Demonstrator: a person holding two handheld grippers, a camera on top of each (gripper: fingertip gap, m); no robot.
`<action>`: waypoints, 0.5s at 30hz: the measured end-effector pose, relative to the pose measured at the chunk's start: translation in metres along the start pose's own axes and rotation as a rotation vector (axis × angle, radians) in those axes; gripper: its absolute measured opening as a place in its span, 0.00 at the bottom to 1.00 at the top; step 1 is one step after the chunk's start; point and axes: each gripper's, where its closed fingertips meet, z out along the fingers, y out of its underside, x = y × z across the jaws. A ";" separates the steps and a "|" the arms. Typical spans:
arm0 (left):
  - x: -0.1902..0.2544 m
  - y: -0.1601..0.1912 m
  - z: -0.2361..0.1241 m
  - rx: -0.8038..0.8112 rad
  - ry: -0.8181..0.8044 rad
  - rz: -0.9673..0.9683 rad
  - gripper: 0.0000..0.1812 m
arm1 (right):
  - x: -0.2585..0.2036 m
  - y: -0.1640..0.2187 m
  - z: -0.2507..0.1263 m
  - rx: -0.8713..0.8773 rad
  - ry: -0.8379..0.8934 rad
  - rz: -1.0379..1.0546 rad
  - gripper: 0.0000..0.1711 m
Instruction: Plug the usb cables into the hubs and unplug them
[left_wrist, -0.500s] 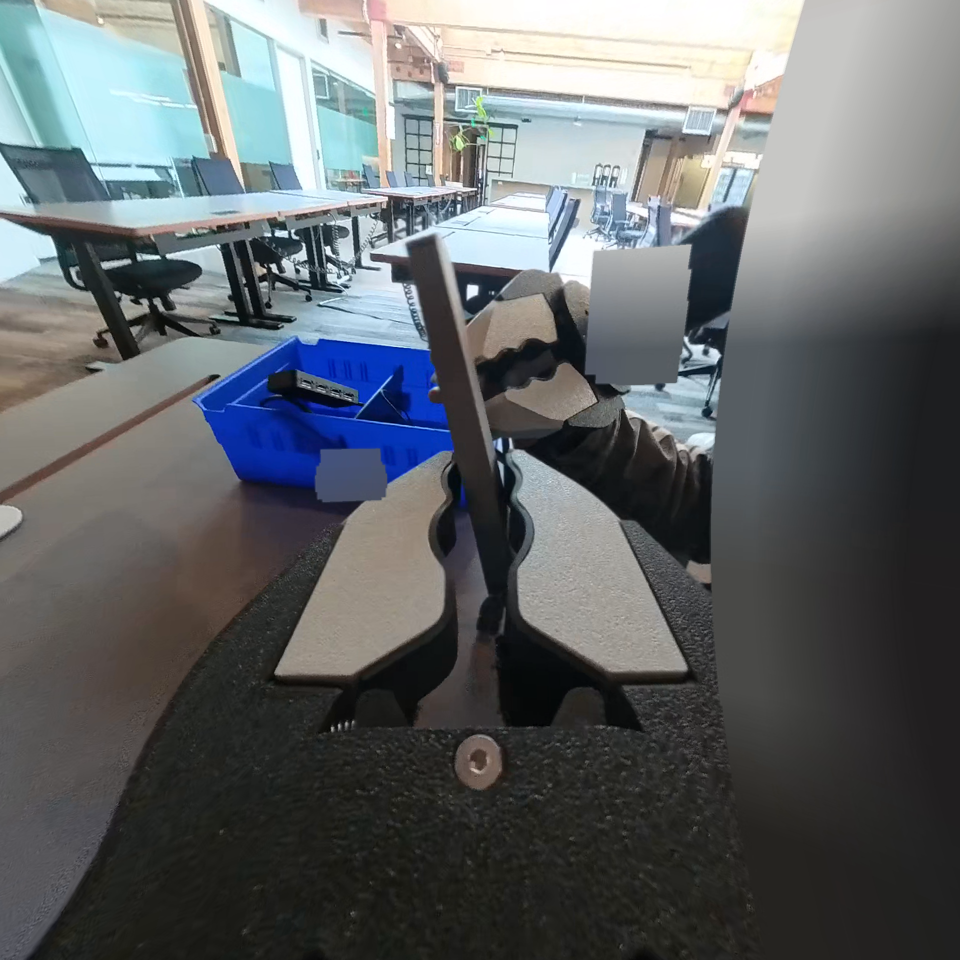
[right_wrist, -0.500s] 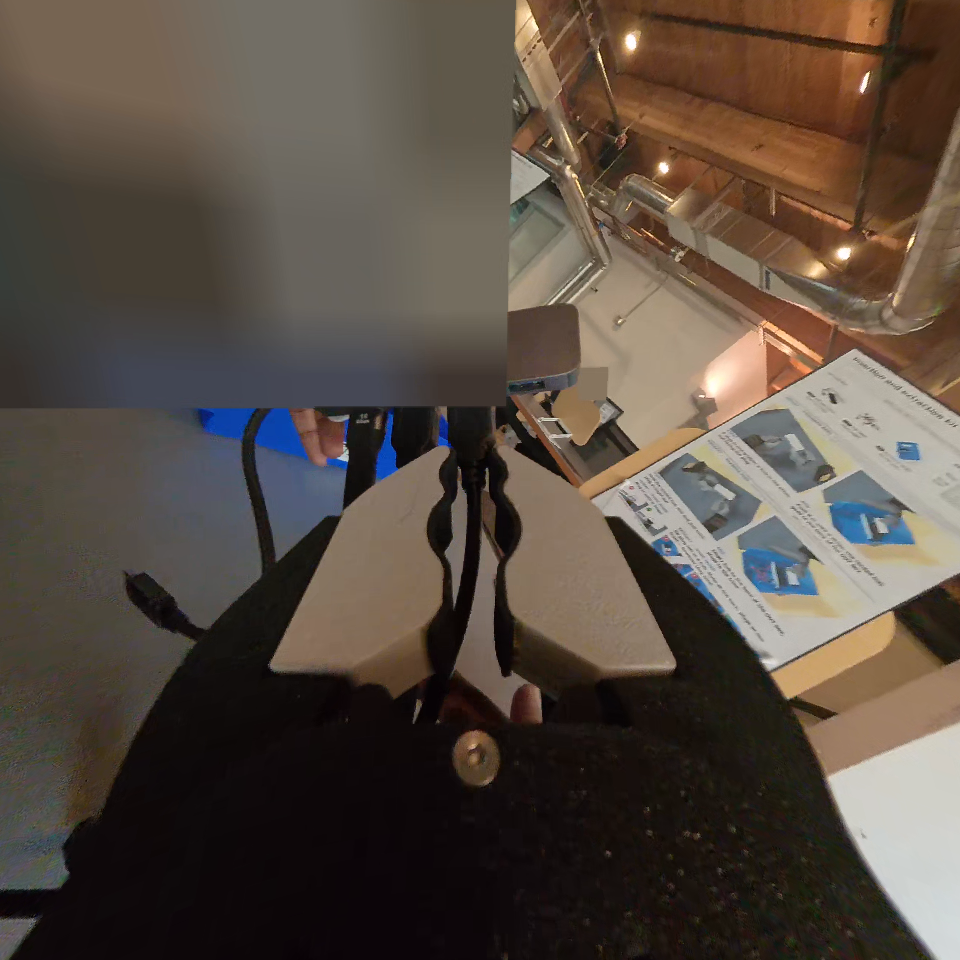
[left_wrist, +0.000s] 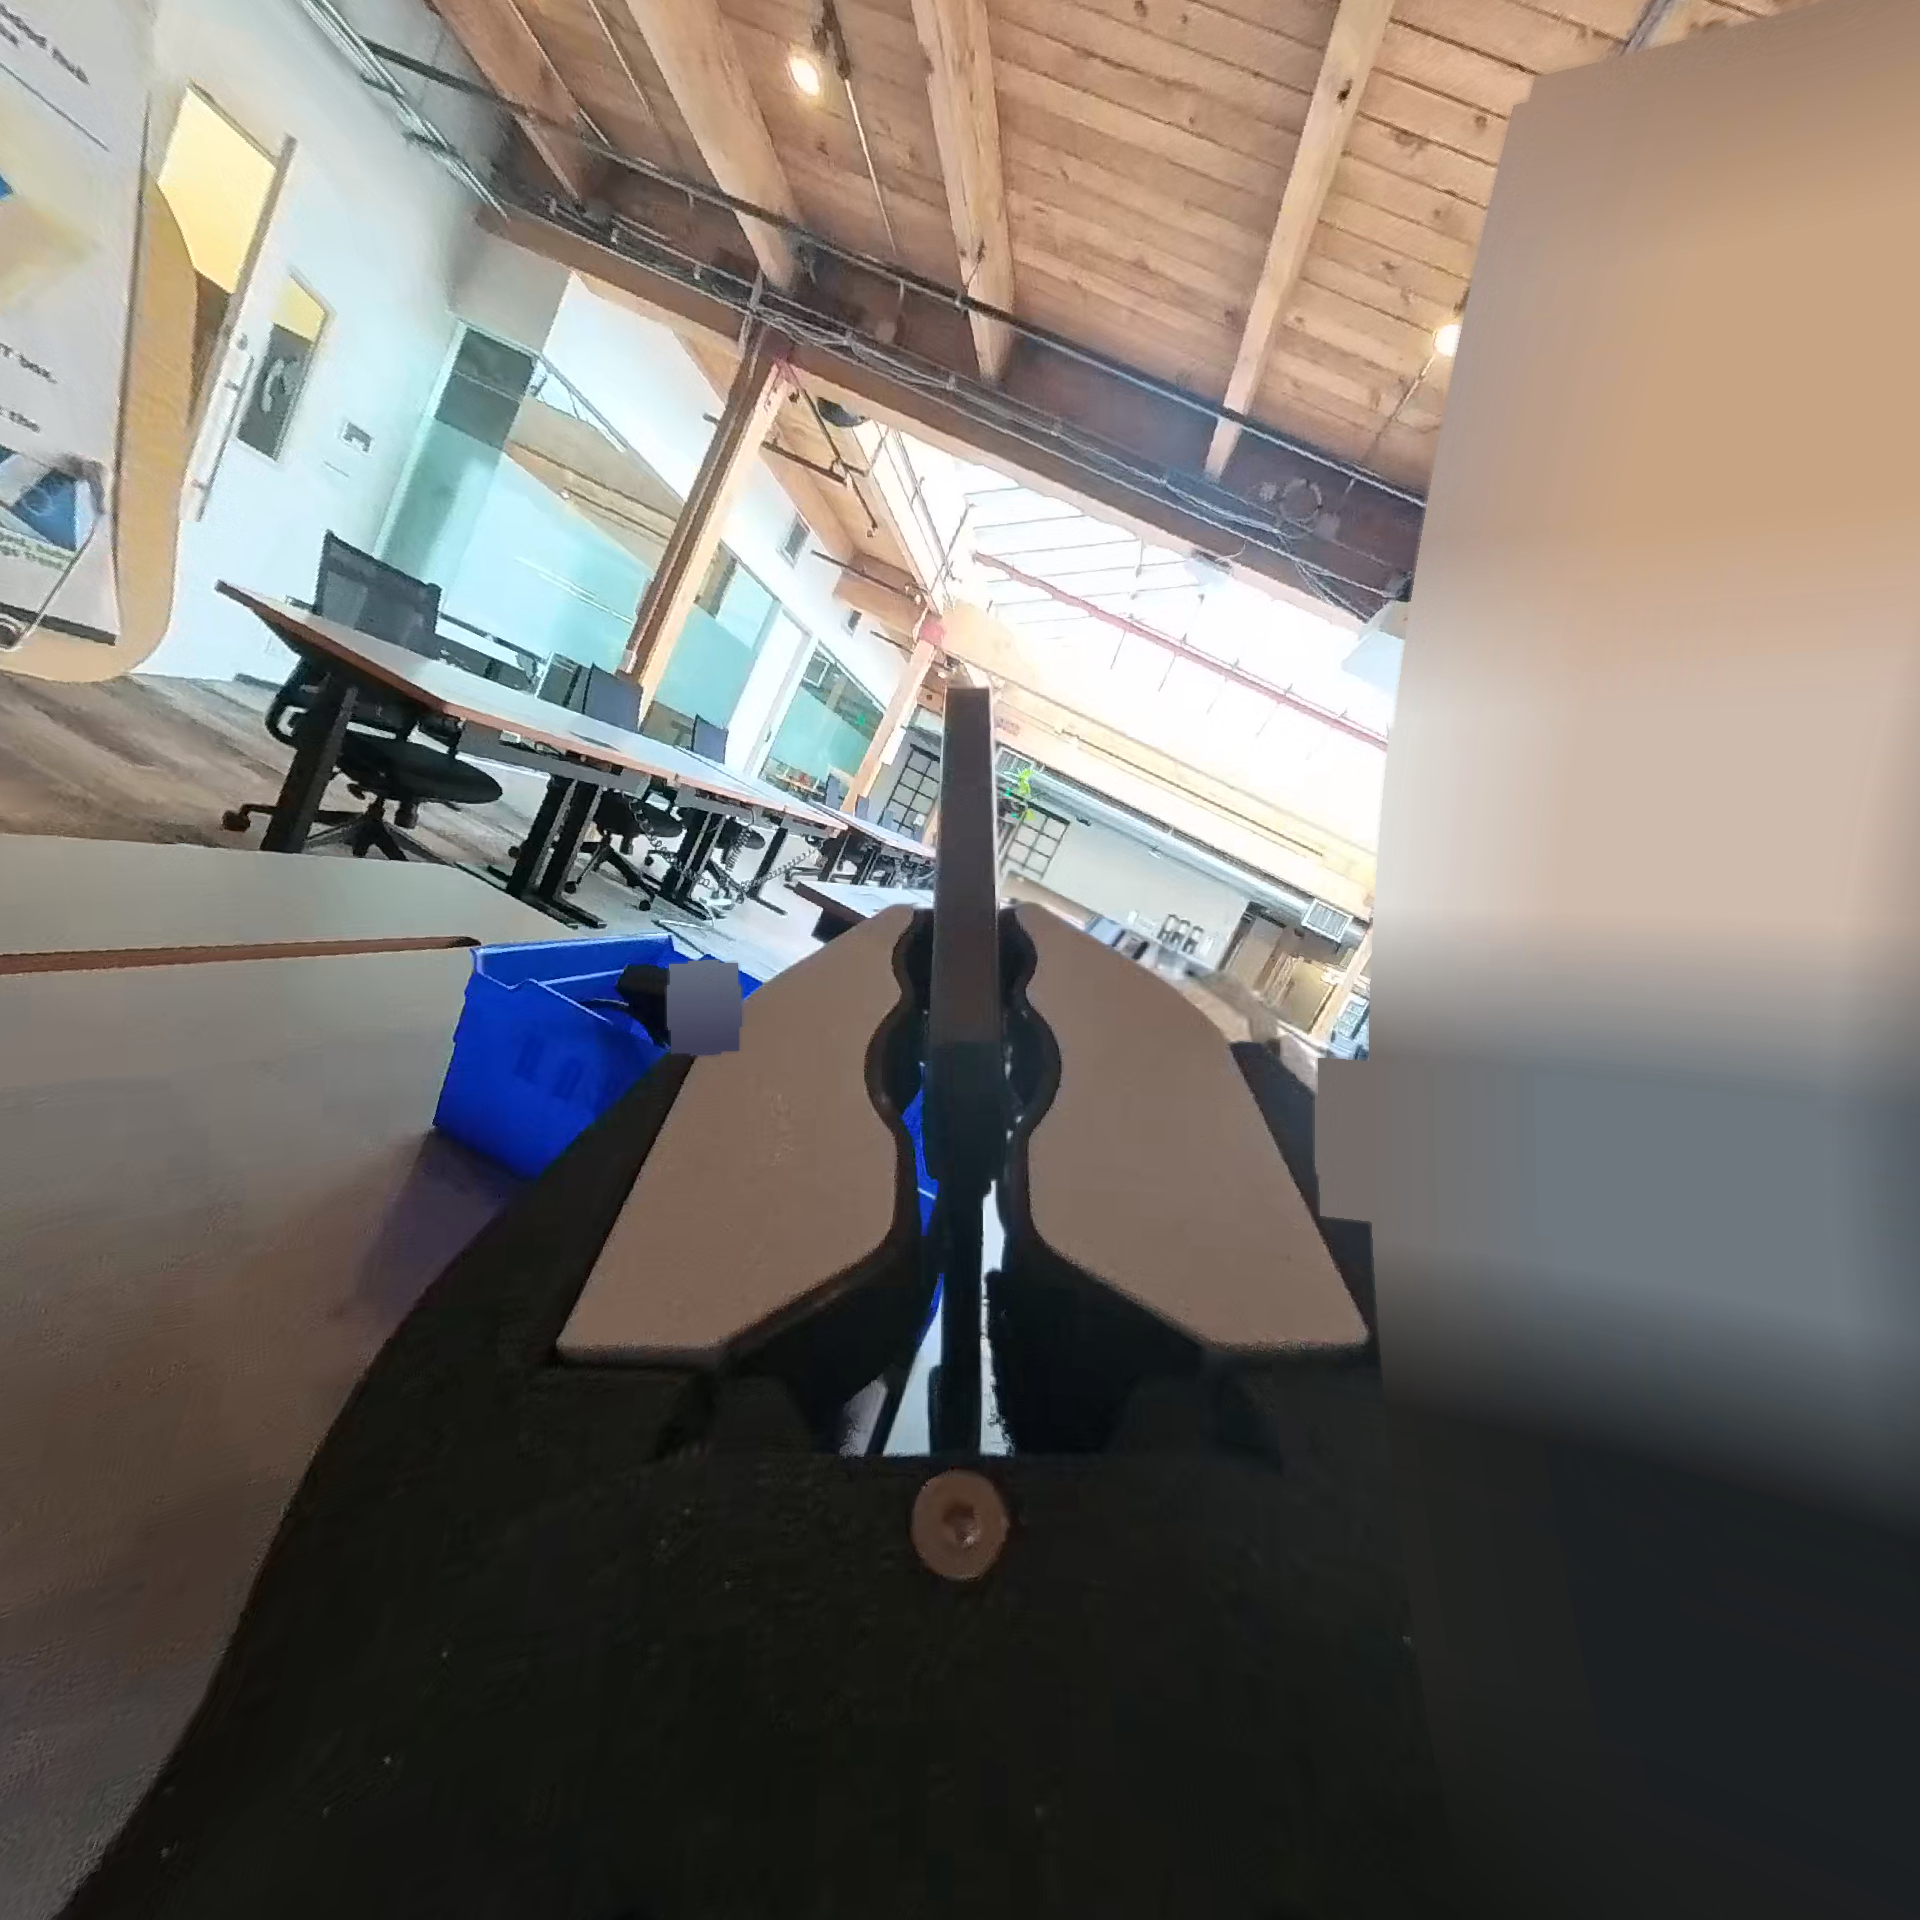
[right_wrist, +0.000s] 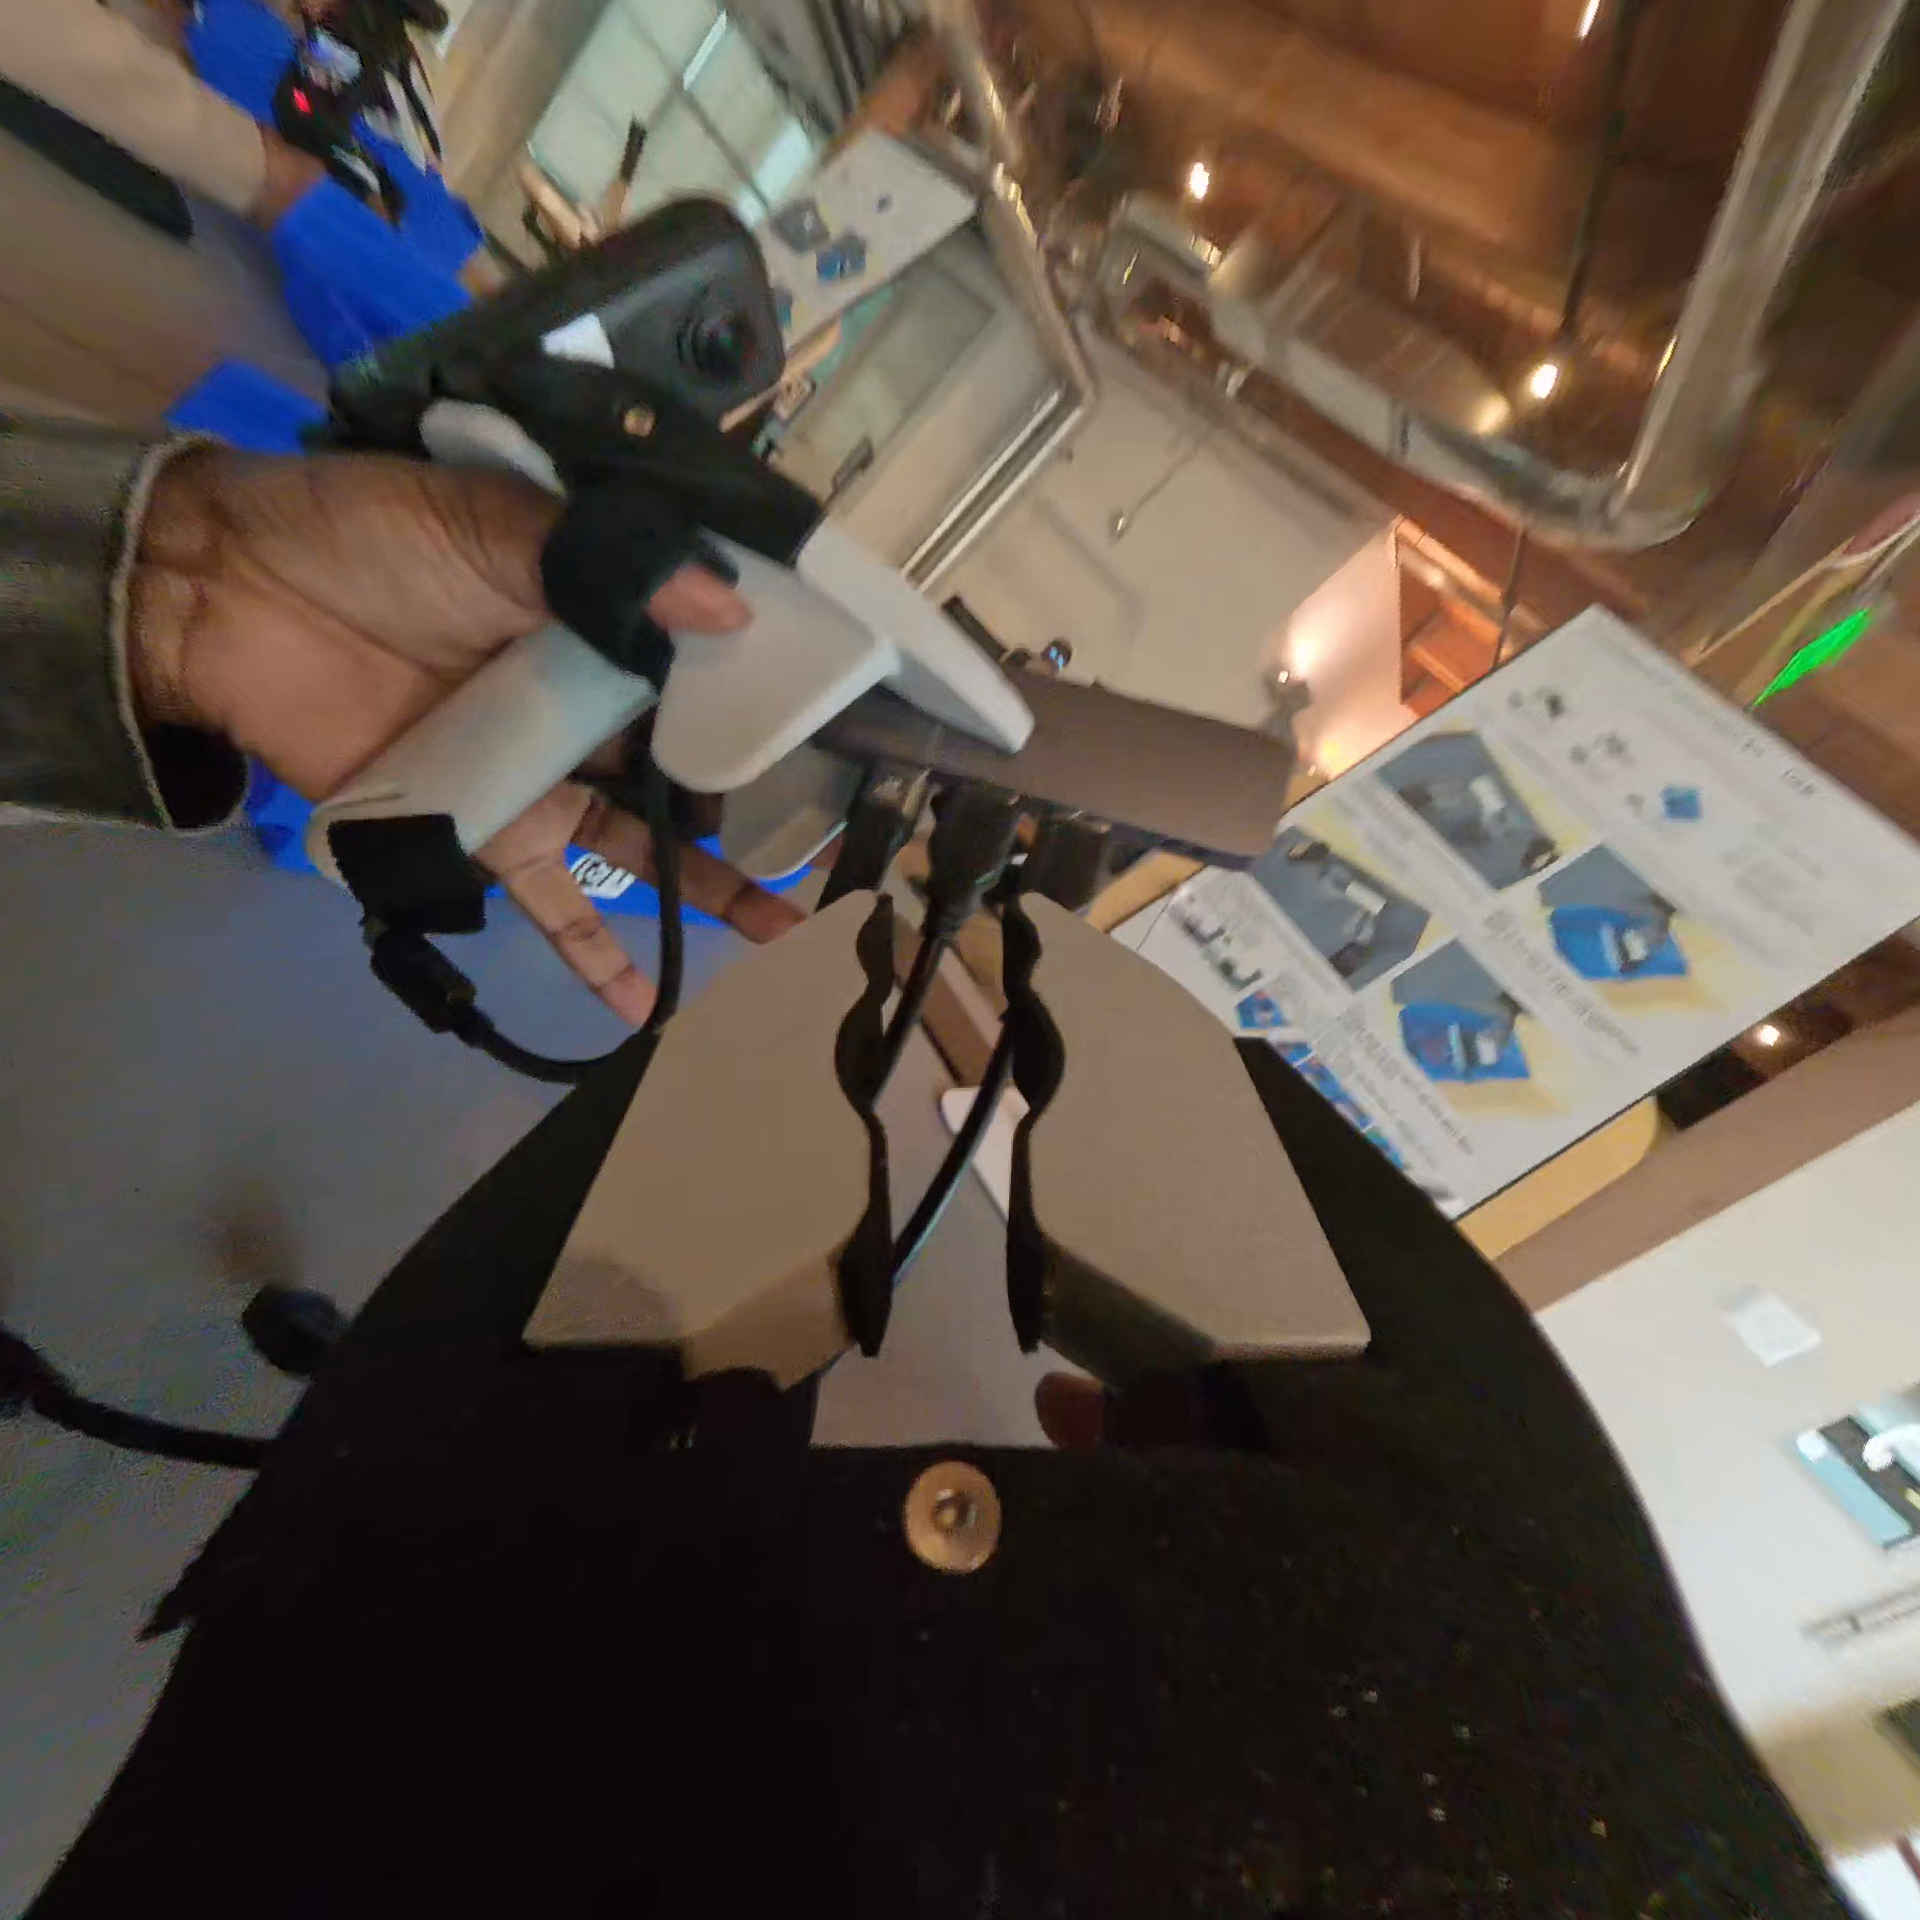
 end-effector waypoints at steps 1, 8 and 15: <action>0.000 0.000 0.001 0.003 -0.012 0.002 0.06 | -0.006 0.007 0.004 -0.030 -0.015 0.016 0.11; -0.004 0.000 0.001 0.014 -0.070 0.056 0.06 | -0.023 0.019 0.016 -0.111 -0.001 0.105 0.07; -0.001 0.005 0.009 0.052 -0.104 0.095 0.07 | -0.022 0.031 0.020 -0.194 0.089 0.060 0.12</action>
